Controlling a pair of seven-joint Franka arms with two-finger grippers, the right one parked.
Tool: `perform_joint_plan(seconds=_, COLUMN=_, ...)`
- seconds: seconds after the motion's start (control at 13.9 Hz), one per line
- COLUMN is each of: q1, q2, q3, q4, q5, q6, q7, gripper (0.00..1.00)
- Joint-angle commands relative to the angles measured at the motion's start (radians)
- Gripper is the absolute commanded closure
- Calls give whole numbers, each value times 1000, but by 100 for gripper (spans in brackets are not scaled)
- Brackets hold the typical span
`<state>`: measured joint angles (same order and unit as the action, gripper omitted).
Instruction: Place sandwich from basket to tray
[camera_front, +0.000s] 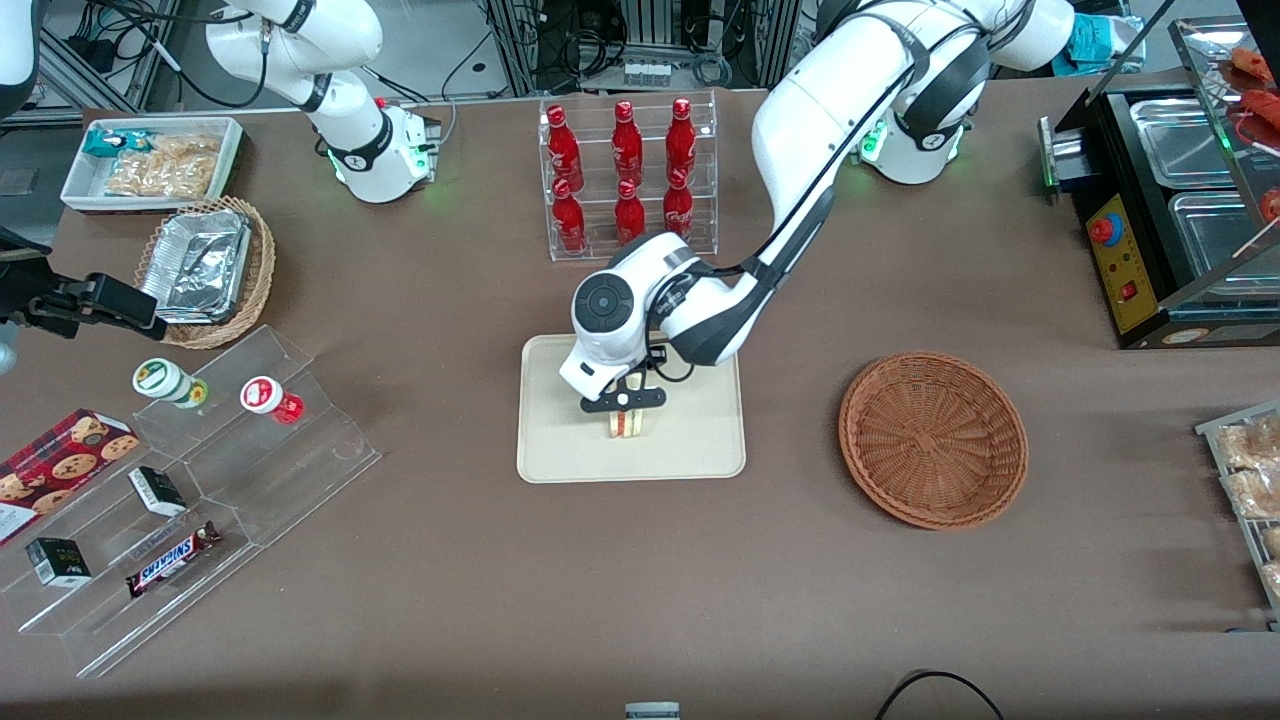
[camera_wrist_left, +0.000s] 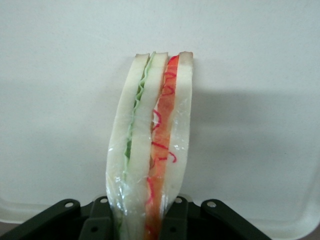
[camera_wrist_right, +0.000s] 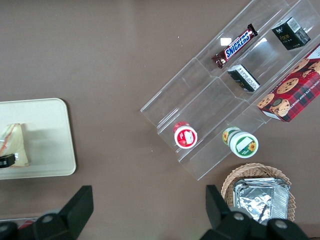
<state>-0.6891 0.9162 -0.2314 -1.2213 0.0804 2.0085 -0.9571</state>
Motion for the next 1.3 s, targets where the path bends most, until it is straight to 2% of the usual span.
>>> perform_joint_plan(seconds=0.0, q1=-10, q2=24, q3=14, q4=45, q5=12, q6=-10, q7=14, gripper=68)
perform_joint_plan(seconds=0.07, q1=-10, q2=23, q3=14, q4=45, q5=12, q6=-11, q7=15, gripper=49)
perform_joint_plan(seconds=0.14, q1=-10, q2=14, q3=14, q4=45, q5=13, q6=-17, q7=17, gripper=9)
perform_joint_plan(seconds=0.22, q1=-9, q2=0, q3=15, q4=45, q5=13, q6=-25, q7=17, gripper=0)
perform_joint_plan(seconds=0.5, q1=17, q2=-132, q3=20, q4=45, q5=7, q6=-173, q7=24, gripper=0)
perform_joint_plan(seconds=0.72, q1=155, q2=-279, q3=20, q4=-51, q5=16, q6=-304, q7=55, gripper=1)
perform_joint_plan(seconds=1.01, q1=356, q2=-525, q3=18, q4=-279, q5=4, q6=-367, q7=337, gripper=1)
perform_joint_plan(seconds=1.23, q1=472, q2=-615, q3=20, q4=-300, q5=4, q6=-491, q7=423, gripper=1)
